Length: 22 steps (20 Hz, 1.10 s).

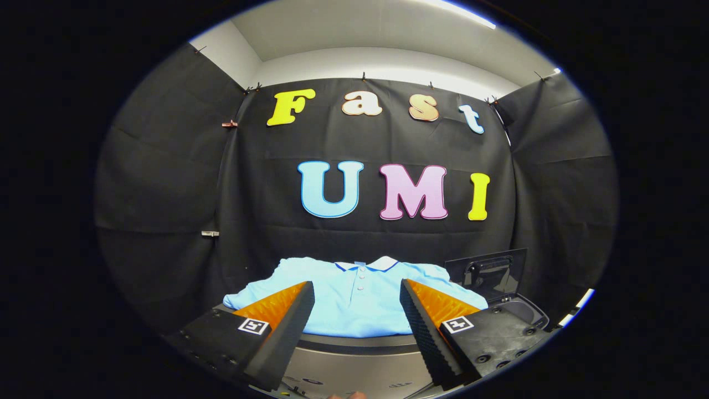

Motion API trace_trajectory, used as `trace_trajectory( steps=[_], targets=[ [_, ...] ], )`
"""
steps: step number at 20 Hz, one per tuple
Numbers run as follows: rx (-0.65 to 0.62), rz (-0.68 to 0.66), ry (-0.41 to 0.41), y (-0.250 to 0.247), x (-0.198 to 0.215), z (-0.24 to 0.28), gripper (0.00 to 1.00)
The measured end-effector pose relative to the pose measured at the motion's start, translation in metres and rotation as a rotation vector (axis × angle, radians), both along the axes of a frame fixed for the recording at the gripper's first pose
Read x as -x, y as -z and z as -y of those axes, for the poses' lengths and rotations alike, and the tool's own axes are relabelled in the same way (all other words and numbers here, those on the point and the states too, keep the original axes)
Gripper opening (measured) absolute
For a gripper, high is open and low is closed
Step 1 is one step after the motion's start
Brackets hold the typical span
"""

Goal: Put the clothes into the washing machine and then close the washing machine lid.

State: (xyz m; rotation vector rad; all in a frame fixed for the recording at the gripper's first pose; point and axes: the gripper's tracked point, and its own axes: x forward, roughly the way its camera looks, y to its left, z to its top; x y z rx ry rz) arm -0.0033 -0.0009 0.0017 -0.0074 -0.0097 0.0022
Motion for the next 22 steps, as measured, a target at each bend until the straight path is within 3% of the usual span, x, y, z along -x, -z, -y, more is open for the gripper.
trace_trajectory(
  steps=[10, 22],
  targets=[
    [0.005, -0.043, -0.009, 0.002, -0.019, -0.004, 0.97],
    [0.033, -0.221, 0.032, -0.007, -0.137, 0.002, 0.97]
  ],
)
